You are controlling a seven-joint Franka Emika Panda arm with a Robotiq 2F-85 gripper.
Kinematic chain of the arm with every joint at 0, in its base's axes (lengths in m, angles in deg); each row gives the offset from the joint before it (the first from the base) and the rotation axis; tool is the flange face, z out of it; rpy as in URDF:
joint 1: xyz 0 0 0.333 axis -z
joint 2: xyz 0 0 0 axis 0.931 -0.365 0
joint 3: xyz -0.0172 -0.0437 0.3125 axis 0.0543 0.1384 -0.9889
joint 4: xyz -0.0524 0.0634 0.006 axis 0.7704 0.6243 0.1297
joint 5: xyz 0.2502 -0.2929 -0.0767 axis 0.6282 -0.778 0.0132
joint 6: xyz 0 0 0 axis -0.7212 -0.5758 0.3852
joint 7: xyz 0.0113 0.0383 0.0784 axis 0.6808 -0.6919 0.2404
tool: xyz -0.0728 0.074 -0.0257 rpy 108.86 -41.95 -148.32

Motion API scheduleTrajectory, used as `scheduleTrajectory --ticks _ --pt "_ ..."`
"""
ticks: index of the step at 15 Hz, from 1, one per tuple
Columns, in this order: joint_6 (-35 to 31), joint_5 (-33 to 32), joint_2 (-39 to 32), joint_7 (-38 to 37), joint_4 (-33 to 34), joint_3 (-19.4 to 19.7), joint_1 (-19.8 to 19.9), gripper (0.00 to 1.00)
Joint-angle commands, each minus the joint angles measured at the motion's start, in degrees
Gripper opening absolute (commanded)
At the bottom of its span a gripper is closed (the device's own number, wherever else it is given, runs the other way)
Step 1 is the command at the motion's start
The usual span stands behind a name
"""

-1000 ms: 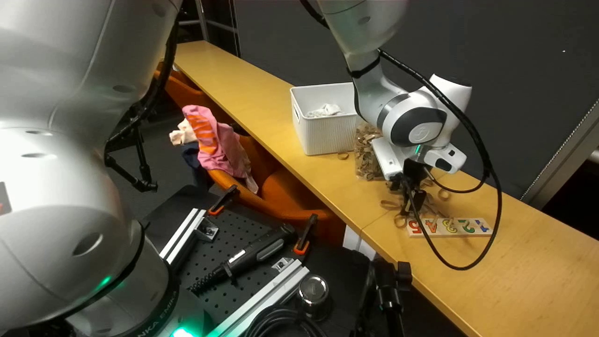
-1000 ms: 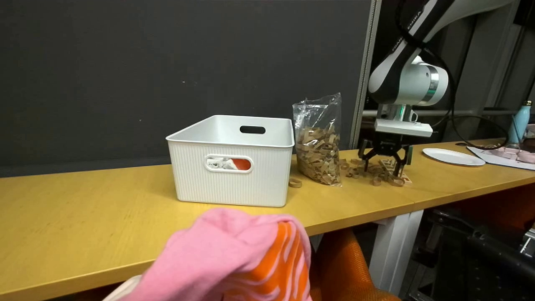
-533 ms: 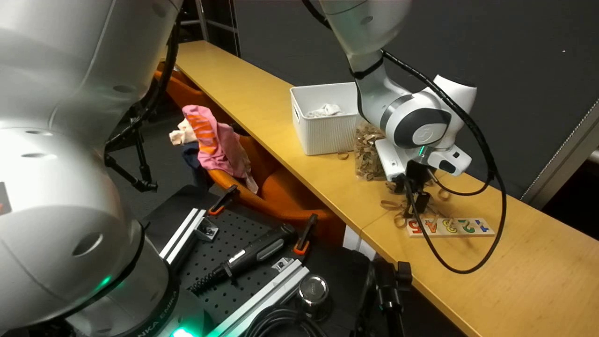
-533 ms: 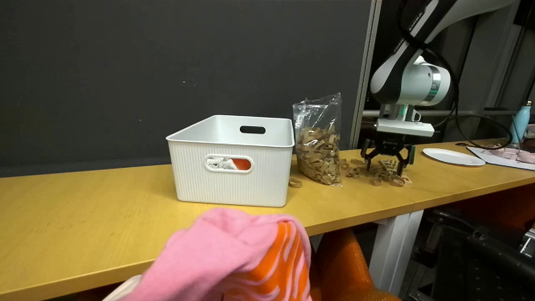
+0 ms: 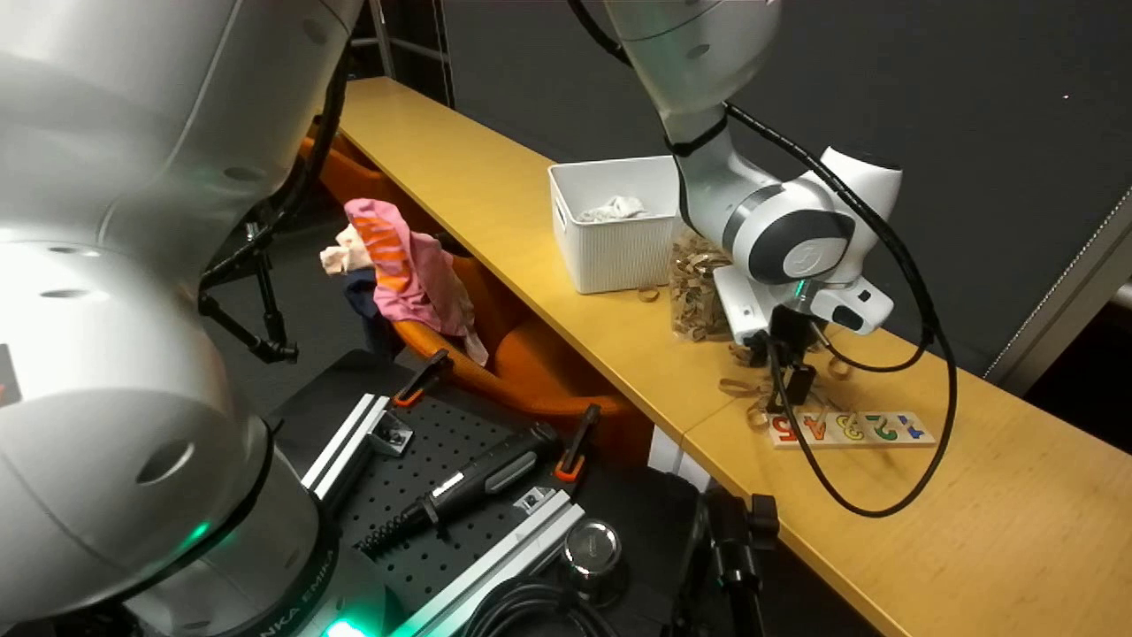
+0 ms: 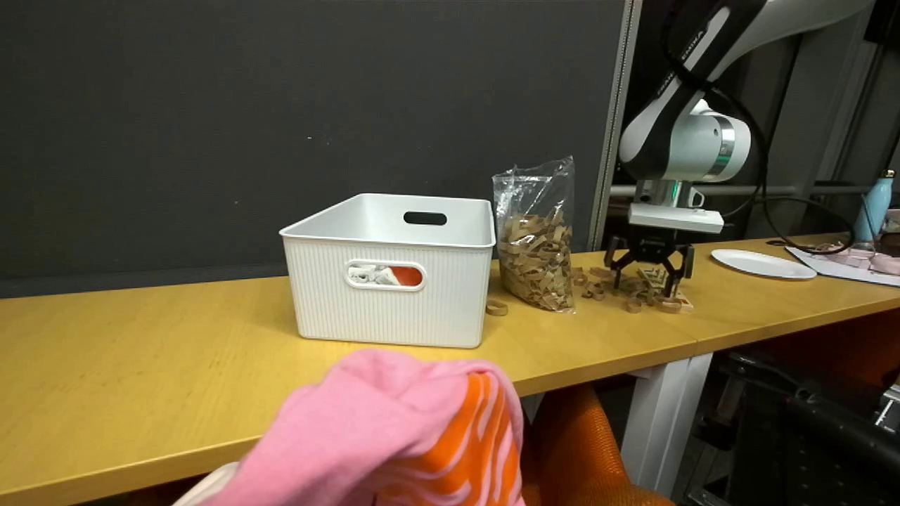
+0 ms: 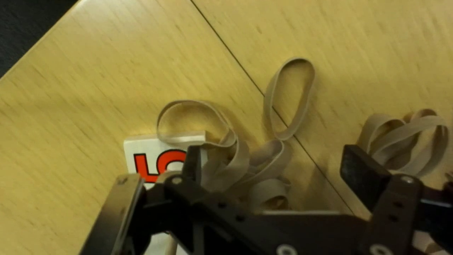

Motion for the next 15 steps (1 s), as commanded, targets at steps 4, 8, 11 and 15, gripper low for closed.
scheduleTrajectory --ticks 4,8,11,15 --pt "1.9 -0.4 -3.0 -1.6 4.8 0.6 0.6 1.0" --pt "2.1 -0.5 -4.0 -1.7 6.3 0.5 0.8 0.66" --pt "2.0 -0.4 -3.9 -1.2 6.0 0.1 0.8 0.42" --pt "2.5 -0.6 -4.0 -1.1 5.8 0.3 0.8 0.14"
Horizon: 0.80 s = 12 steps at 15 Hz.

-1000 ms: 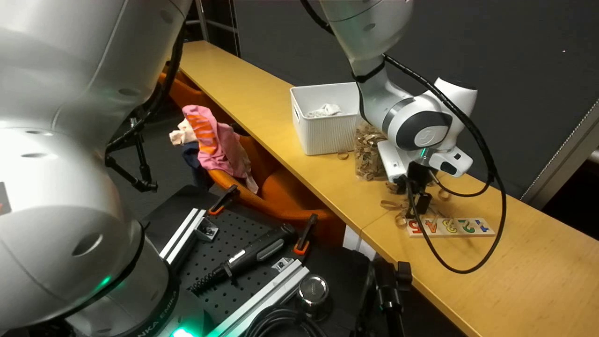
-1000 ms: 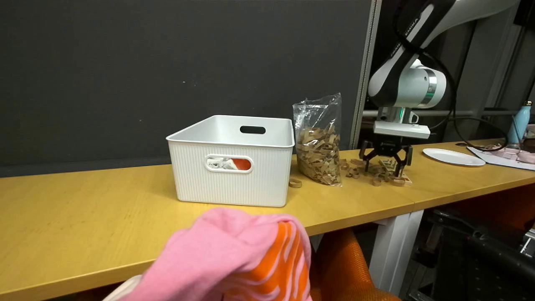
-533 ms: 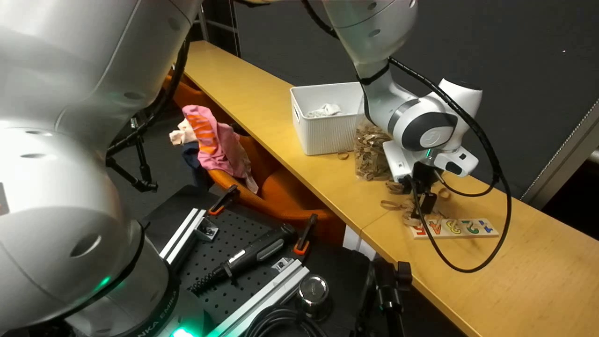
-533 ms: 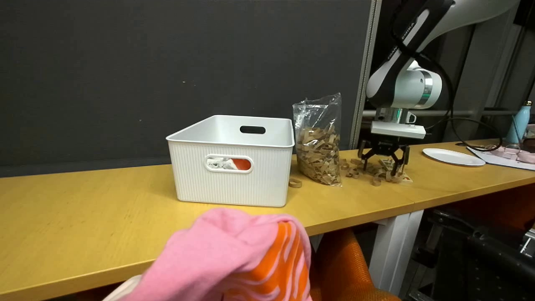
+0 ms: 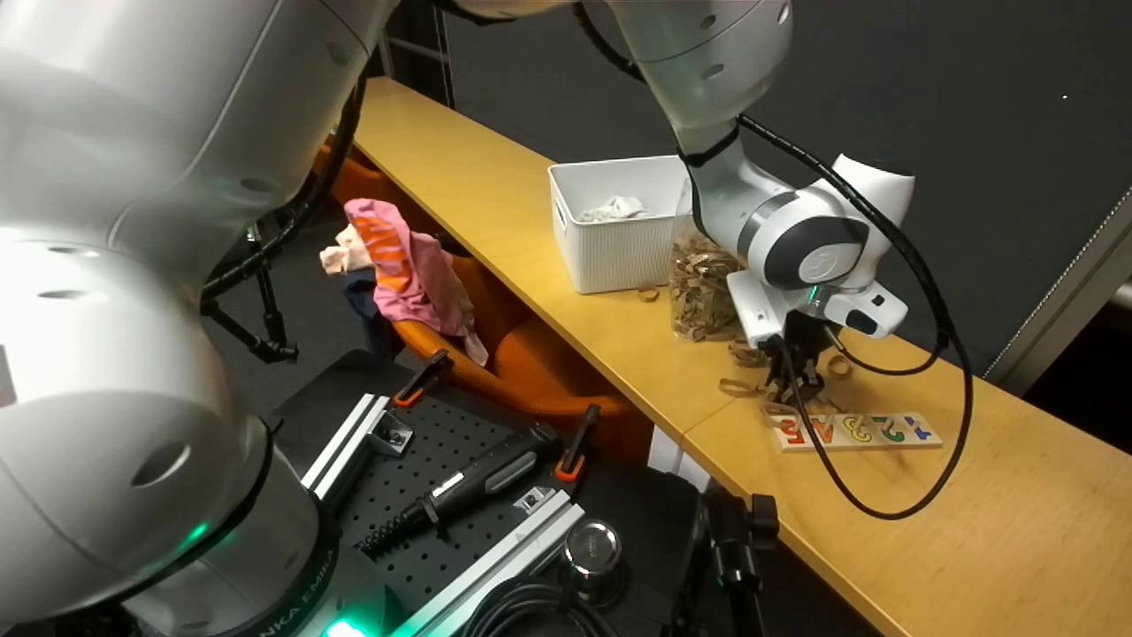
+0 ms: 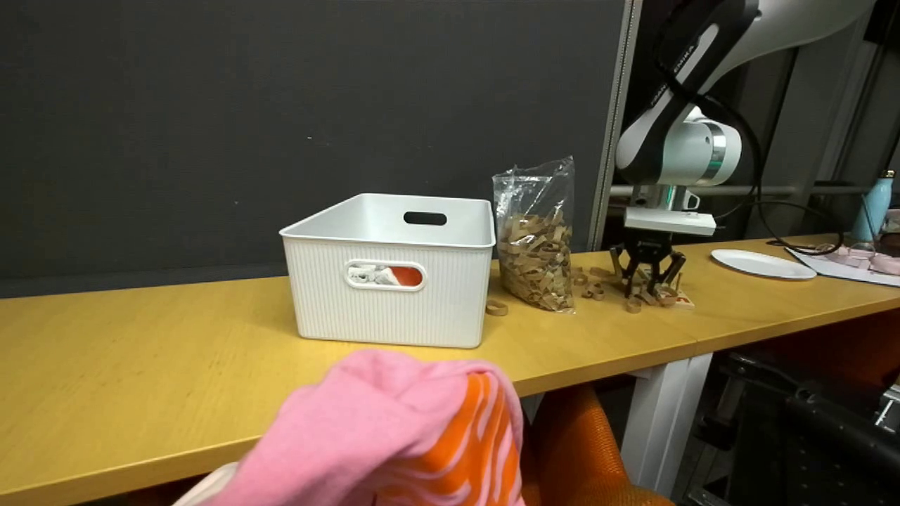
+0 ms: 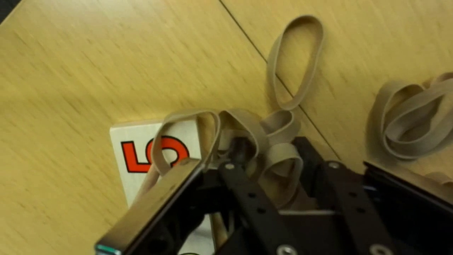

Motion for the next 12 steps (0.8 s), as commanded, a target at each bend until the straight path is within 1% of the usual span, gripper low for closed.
scheduleTrajectory --ticks 1,2,3,9,12 --pt "1.3 -0.3 -0.1 -0.2 0.8 -0.2 0.1 0.08" --pt "1.2 -0.5 0.5 -0.4 0.3 0.0 -0.1 0.01" --pt "1.0 -0.6 1.0 -0.5 -0.1 0.1 -0.4 0.0" --pt "-0.1 -1.1 3.9 -0.9 -2.0 0.8 -2.1 0.01" --pt "0.2 -1.1 5.0 -0.6 -2.1 0.5 -2.2 0.01"
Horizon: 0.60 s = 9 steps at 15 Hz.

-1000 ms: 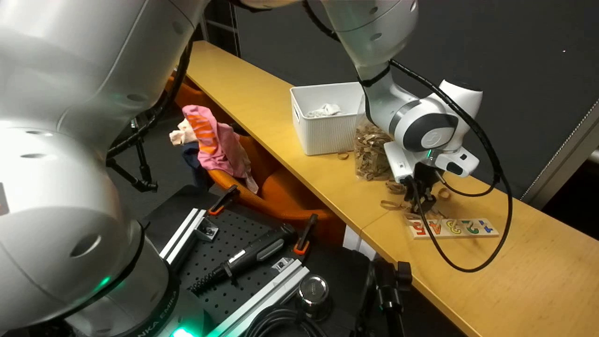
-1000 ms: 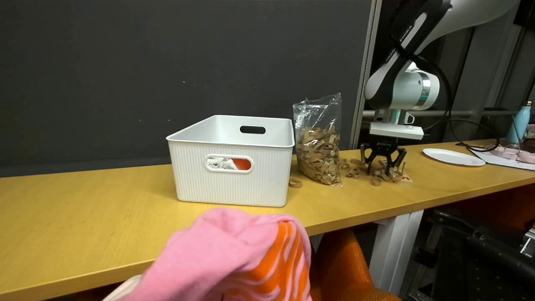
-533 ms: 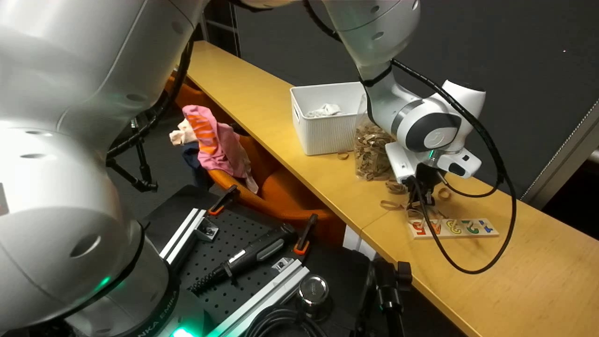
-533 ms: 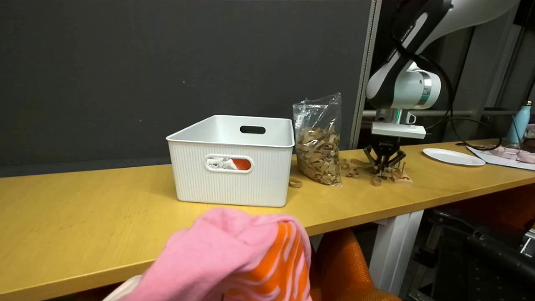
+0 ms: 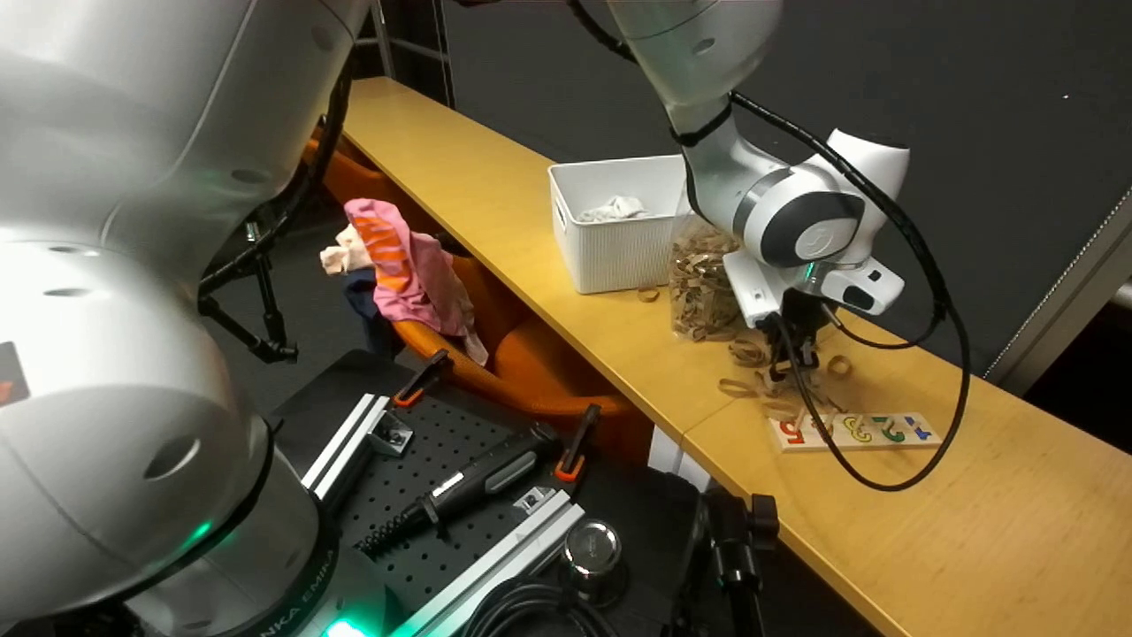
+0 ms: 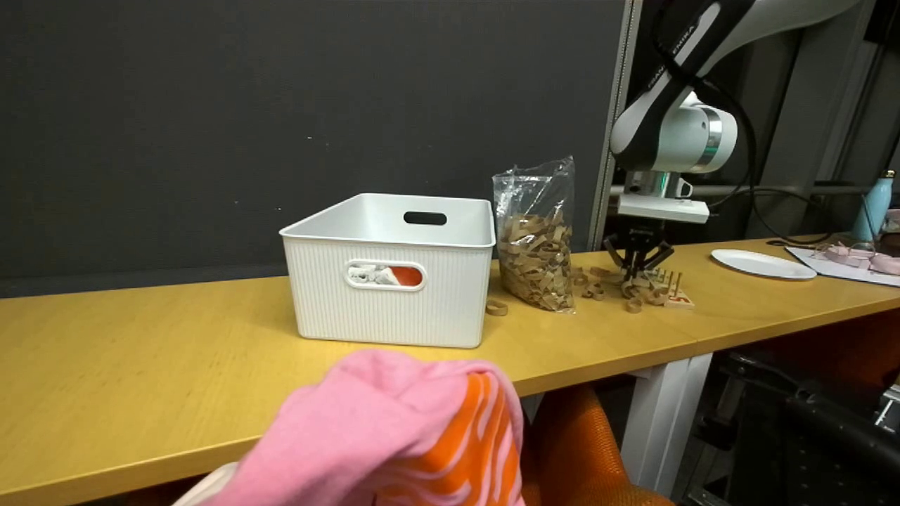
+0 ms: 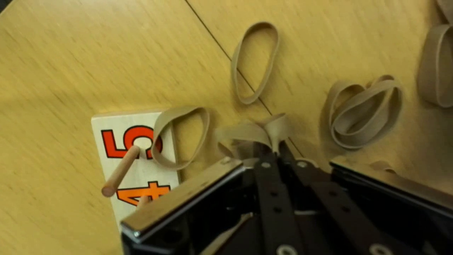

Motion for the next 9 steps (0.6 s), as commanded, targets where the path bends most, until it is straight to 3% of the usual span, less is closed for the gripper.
scheduleTrajectory --ticks 1,9 --pt "-0.1 -1.0 2.6 -0.8 -1.4 0.4 -0.8 0.01" --pt "0.7 -1.5 1.4 -1.5 0.9 -0.7 -3.5 0.01"
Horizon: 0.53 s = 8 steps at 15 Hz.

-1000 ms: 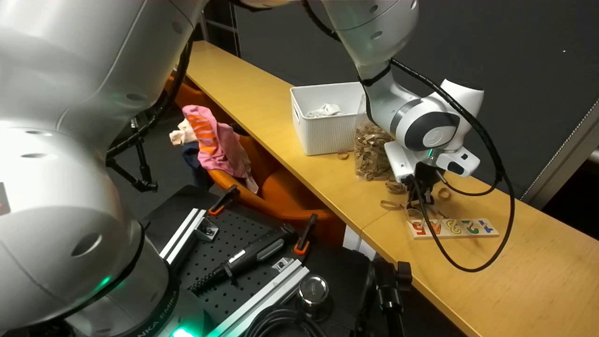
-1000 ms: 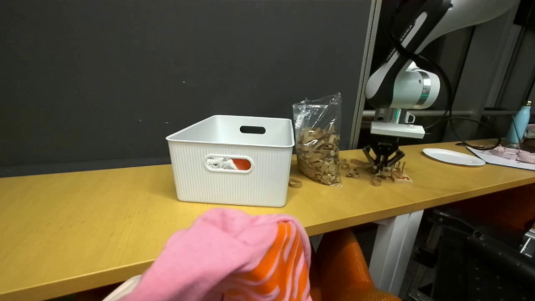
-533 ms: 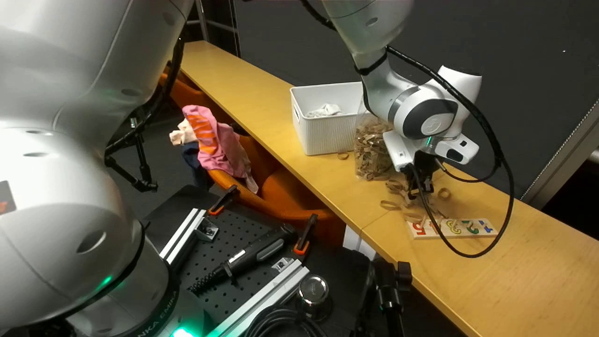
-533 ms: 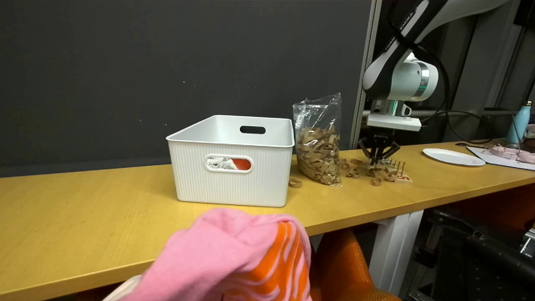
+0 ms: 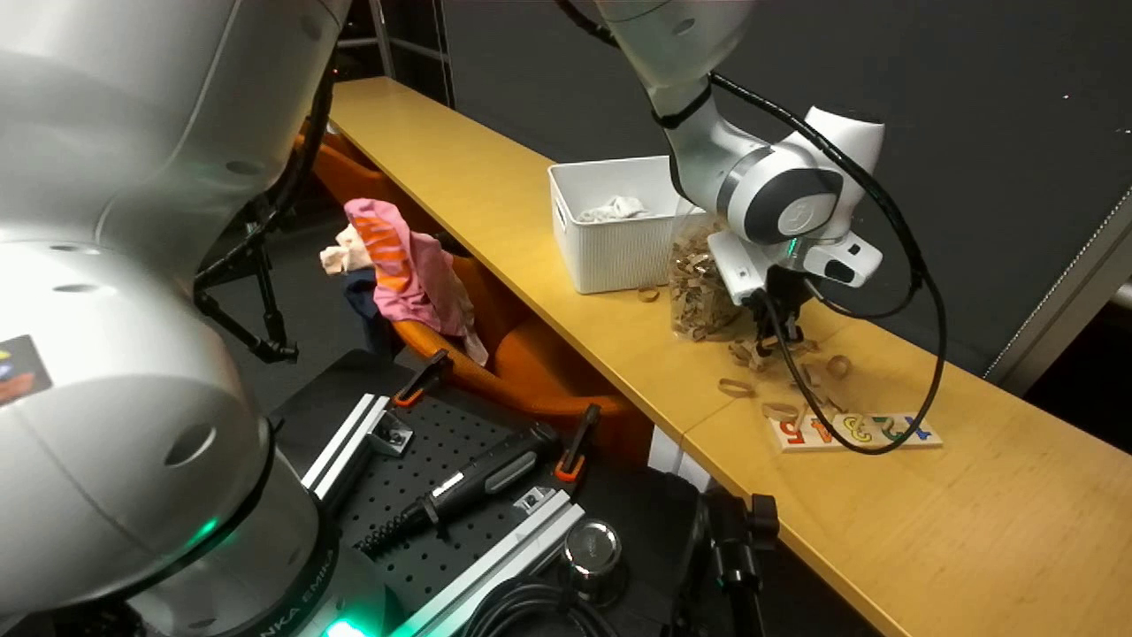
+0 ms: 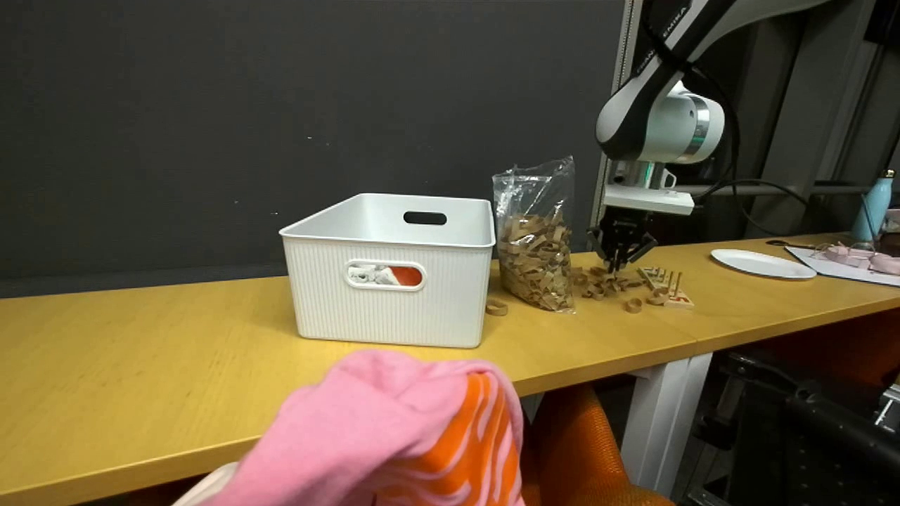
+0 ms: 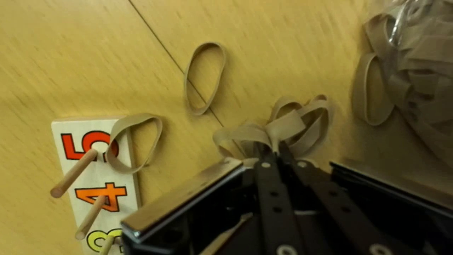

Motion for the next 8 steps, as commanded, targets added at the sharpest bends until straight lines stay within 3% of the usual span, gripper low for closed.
scheduleTrajectory --ticks 1,2,3,4,8 --pt "0.8 -1.4 -0.3 -1.3 1.2 -0.5 -0.9 0.01" --pt "1.1 -1.4 -0.6 -1.3 1.6 -0.5 -1.1 0.01" --pt "1.3 -1.3 -0.8 -1.3 1.8 -0.6 -1.1 0.22" --pt "1.5 -1.3 -0.9 -1.3 2.0 -0.7 -1.2 0.32" --pt "2.1 -1.2 -1.7 -1.5 2.9 -0.6 -1.1 0.61"
